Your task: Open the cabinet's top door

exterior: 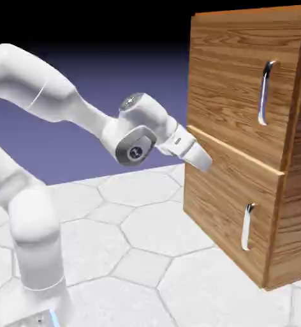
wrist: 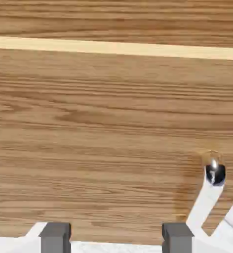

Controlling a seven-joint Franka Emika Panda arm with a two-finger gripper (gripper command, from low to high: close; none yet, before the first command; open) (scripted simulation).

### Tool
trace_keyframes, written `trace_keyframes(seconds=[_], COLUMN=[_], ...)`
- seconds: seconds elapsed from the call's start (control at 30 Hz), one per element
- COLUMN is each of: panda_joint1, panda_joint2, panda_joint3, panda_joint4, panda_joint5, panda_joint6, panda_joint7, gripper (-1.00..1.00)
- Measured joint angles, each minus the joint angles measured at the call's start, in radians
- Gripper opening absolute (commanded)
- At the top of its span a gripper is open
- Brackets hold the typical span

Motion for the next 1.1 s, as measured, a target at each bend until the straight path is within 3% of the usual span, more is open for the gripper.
trace_keyframes(seconds=[1.1], panda_joint1=[0.469], panda_joint2=[-0.106], panda_joint3=[-0.512], panda_joint4=[0.356], panda_joint5=[-1.435], panda_joint6=[0.001], panda_joint7=[1.136], gripper=[0.0])
